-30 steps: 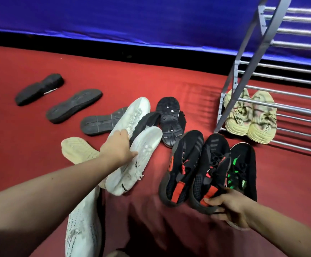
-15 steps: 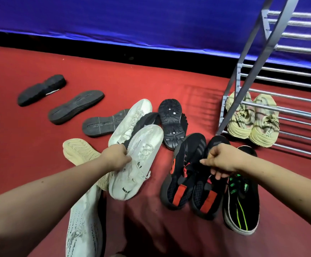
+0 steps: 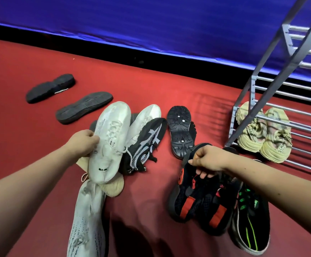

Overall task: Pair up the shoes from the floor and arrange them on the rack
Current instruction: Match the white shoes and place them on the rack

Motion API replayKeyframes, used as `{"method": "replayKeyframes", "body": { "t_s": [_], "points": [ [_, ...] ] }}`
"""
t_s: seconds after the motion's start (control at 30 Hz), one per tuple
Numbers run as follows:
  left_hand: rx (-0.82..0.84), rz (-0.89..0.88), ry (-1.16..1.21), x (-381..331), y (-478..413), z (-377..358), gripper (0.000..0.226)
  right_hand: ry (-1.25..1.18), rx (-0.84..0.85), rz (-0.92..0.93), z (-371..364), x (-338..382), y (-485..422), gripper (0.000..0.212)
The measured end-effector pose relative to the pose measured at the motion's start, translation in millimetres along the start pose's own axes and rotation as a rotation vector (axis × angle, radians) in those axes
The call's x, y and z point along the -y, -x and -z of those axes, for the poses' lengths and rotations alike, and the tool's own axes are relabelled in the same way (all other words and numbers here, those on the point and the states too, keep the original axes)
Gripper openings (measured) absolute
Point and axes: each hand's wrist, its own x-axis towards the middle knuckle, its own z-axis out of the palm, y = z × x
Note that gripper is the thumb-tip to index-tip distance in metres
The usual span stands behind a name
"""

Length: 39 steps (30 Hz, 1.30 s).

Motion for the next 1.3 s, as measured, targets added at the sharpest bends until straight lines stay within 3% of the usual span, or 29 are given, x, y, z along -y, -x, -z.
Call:
{"method": "replayKeyframes", "body": {
  "t_s": [0.23, 0.37, 0.5, 0.67, 0.8, 0.9, 1.0, 1.13, 1.23, 1.3],
  "points": [
    [0.022, 0.041, 0.013, 23.1, -1.6, 1.5, 0.01, -0.141, 0.017, -0.028, -19.4, 30.9, -19.0, 0.027],
    [-0.008, 0.053, 0.038, 33.1, -3.2, 5.7, 0.016, -0.242, 0.068, -0.114, -47.9, 63.6, -41.3, 0.023],
    [-0.016, 0.03, 0.045, 42.3, -2.8, 9.8, 0.019, -0.405, -0.054, -0.121, -73.1, 95.1, -75.8, 0.016],
    [-0.005, 0.007, 0.108, 50.7, -3.3, 11.3, 0.015, -0.612, -0.208, -0.124, -95.9, 119.7, -105.6, 0.027],
    [-0.003, 0.006, 0.138, 55.8, -6.4, 11.7, 0.012, -0.551, -0.29, -0.102, -105.0, 124.4, -115.9, 0.027],
    [0.008, 0.091, 0.16, 64.0, -14.3, 10.4, 0.024, -0.565, -0.31, -0.11, -102.2, 119.1, -112.0, 0.023],
    [0.028, 0.091, 0.204, 68.5, -21.1, 10.2, 0.03, -0.516, -0.324, -0.146, -99.2, 110.1, -93.9, 0.034],
    [0.055, 0.062, 0.256, 69.5, -29.0, 10.2, 0.027, -0.137, -0.101, -0.252, -112.9, 102.0, -61.7, 0.03],
    [0.07, 0.062, 0.245, 68.3, -32.7, 10.9, 0.027, -0.014, 0.142, -0.292, -122.7, 110.2, -53.8, 0.03],
    [0.073, 0.062, 0.249, 67.9, -33.5, 12.1, 0.026, 0.161, 0.099, -0.209, -115.8, 120.3, -63.7, 0.029]
  ]
}}
